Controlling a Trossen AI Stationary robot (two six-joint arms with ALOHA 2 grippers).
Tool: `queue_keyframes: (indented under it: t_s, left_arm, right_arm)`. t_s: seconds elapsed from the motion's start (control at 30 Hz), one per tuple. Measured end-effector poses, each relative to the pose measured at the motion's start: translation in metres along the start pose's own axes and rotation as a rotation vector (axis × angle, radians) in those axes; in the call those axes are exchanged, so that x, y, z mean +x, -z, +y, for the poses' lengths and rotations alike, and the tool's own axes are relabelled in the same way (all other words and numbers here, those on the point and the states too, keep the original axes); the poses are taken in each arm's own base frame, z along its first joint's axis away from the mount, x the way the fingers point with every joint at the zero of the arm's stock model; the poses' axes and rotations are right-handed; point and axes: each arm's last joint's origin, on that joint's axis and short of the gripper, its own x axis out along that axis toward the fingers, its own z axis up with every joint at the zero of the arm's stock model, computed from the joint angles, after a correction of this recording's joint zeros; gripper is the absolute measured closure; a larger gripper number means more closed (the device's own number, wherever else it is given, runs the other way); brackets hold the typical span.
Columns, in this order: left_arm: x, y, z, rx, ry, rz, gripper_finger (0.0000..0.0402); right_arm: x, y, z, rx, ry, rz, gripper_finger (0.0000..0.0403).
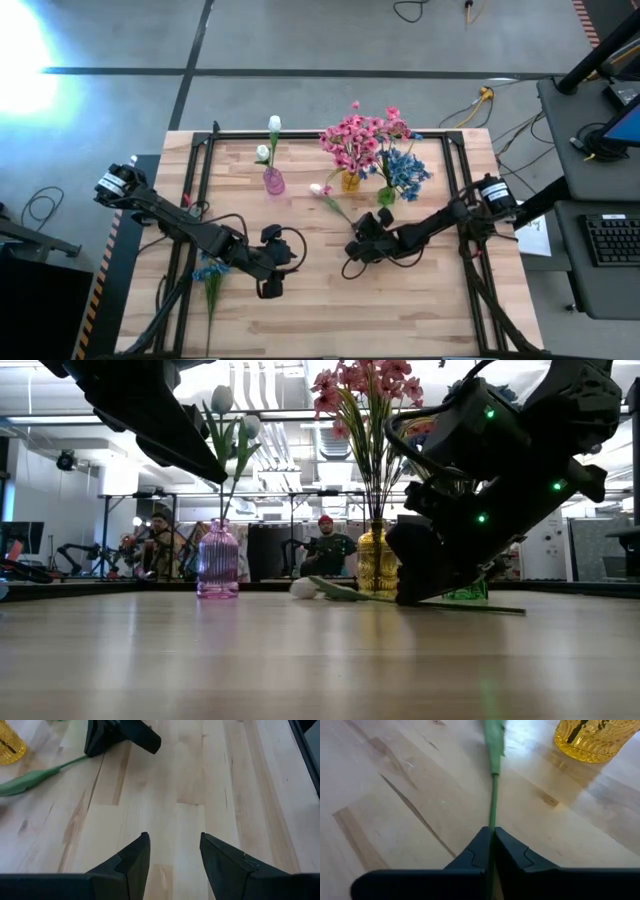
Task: Sort flowers into vase by color
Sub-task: Put the white tulip into the violet vase
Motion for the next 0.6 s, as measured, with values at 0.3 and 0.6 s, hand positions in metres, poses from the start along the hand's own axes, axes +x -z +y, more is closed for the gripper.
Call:
queue_keyframes:
  t_s: [0.3, 0.6]
  left_arm:
    - [0.0, 0.0, 0.0, 0.0, 0.0, 0.0, 0.0242]
    - [0.0, -0.001, 0.0, 0.006, -0.015, -0.013, 0.0242]
  right_arm:
    - [-0.04, 0.006, 0.022, -0.006, -0.264, 0.157, 0.0388]
    - [-0.075, -0.008, 0.021, -0.048, -0.375, 0.197, 0.037]
